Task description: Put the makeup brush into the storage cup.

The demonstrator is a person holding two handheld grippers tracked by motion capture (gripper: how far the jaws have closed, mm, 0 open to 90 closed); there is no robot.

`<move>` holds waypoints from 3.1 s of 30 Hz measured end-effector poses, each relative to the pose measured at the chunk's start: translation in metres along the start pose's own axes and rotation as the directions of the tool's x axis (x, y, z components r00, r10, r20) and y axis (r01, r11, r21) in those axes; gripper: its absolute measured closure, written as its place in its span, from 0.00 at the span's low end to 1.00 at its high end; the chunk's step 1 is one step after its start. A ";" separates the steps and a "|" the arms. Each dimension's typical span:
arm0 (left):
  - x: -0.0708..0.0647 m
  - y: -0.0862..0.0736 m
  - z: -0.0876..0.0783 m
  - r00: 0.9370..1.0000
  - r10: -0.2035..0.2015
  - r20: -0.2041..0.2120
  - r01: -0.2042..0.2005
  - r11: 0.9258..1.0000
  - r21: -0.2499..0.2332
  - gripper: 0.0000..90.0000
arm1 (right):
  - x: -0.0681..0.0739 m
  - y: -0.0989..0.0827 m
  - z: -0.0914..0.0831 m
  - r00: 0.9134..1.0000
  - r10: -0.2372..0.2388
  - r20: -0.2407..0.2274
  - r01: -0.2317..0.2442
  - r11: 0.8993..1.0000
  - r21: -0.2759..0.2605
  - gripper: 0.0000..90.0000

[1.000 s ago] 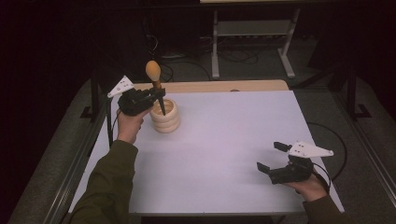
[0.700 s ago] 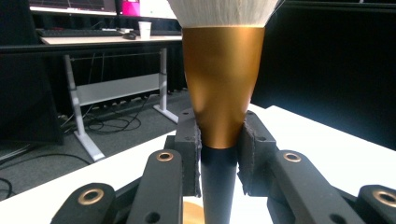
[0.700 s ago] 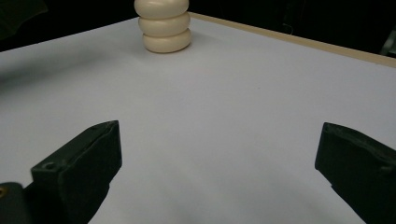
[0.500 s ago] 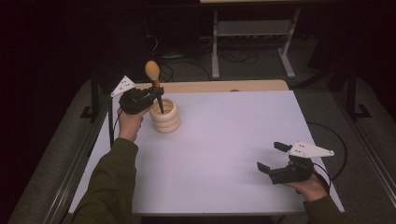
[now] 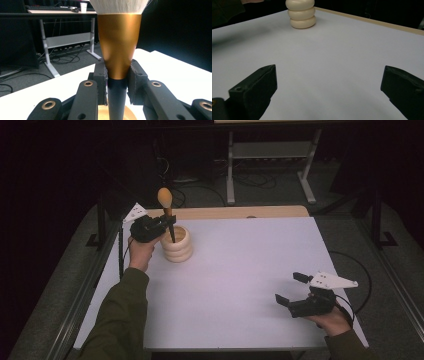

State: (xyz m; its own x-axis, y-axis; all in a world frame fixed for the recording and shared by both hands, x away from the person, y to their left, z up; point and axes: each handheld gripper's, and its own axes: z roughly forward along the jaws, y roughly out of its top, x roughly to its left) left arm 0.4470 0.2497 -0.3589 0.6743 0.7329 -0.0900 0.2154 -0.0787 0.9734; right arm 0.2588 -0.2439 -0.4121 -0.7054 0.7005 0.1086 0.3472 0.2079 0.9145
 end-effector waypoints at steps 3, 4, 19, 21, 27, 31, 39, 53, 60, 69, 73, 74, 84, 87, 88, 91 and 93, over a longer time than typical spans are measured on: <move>-0.001 -0.001 0.002 1.000 0.001 0.001 -0.001 1.000 0.009 0.80 | 0.000 0.000 0.000 1.000 0.000 -0.001 0.000 1.000 0.002 0.00; -0.001 -0.002 0.002 1.000 -0.003 0.000 0.003 1.000 0.013 0.81 | 0.000 0.000 0.000 1.000 0.001 -0.003 -0.001 1.000 0.001 0.00; 0.004 -0.016 0.006 1.000 -0.015 -0.010 0.016 0.999 0.046 0.81 | 0.000 0.000 -0.001 1.000 0.000 -0.006 0.000 1.000 0.005 0.00; 0.005 -0.016 0.006 1.000 -0.002 -0.008 0.003 0.999 0.053 0.80 | 0.000 0.000 -0.001 1.000 0.000 -0.005 0.001 1.000 0.004 0.00; 0.005 -0.023 0.007 1.000 -0.023 -0.010 0.024 0.998 0.057 0.80 | 0.000 0.000 -0.001 1.000 0.000 -0.005 0.000 1.000 0.005 0.00; 0.006 -0.027 0.007 1.000 -0.028 -0.010 0.029 0.997 0.066 0.80 | 0.000 0.000 -0.001 1.000 0.000 -0.006 0.000 1.000 0.005 0.00; 0.007 -0.032 0.008 1.000 -0.023 -0.009 0.024 0.996 0.080 0.80 | 0.000 0.000 0.000 1.000 0.001 -0.009 -0.001 1.000 0.009 0.00; 0.008 -0.034 0.009 0.998 -0.005 -0.055 0.009 0.997 0.082 0.34 | 0.000 0.000 -0.001 1.000 -0.001 -0.008 0.001 1.000 0.009 0.00; 0.005 -0.030 0.006 0.999 -0.007 -0.036 0.009 0.997 0.077 0.16 | 0.000 0.000 -0.001 1.000 -0.002 -0.008 0.002 1.000 0.009 0.00; -0.001 -0.022 -0.002 1.000 0.009 -0.003 -0.009 0.995 0.099 0.03 | 0.000 0.000 -0.001 1.000 -0.003 -0.005 0.003 1.000 0.002 0.00; -0.002 -0.020 -0.005 1.000 0.004 0.013 -0.006 0.993 0.116 0.03 | -0.001 0.000 -0.001 1.000 0.003 -0.002 -0.003 1.000 -0.003 0.00; -0.003 -0.019 -0.008 1.000 0.003 0.015 -0.005 0.991 0.132 0.03 | -0.001 -0.001 -0.002 1.000 0.006 -0.001 -0.006 1.000 -0.002 0.00; -0.019 -0.012 -0.017 0.998 0.001 0.063 -0.013 0.984 0.179 0.03 | -0.003 -0.001 -0.005 1.000 0.014 0.007 -0.013 1.000 -0.009 0.00; -0.023 -0.011 -0.019 0.997 0.008 0.076 -0.022 0.983 0.180 0.03 | -0.003 -0.001 -0.004 1.000 0.013 0.008 -0.013 1.000 -0.008 0.00; -0.027 -0.009 -0.022 0.996 0.019 0.085 -0.035 0.982 0.186 0.03 | -0.002 0.000 -0.005 1.000 0.006 0.009 -0.006 1.000 -0.010 0.00; -0.031 -0.008 -0.025 0.996 0.017 0.092 -0.034 0.982 0.184 0.03 | -0.002 0.001 -0.005 1.000 0.005 0.011 -0.005 1.000 -0.013 0.00; -0.036 -0.007 -0.029 0.994 0.021 0.105 -0.040 0.983 0.181 0.03 | -0.002 0.001 -0.005 1.000 0.005 0.011 -0.005 1.000 -0.011 0.00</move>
State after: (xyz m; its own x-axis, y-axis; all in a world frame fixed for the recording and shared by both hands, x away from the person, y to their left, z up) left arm 0.4005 0.2434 -0.3564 0.7488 0.6564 -0.0911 0.3127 -0.2287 0.9219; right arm 0.2569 -0.2485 -0.4095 -0.6969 0.7089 0.1090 0.3438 0.1968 0.9182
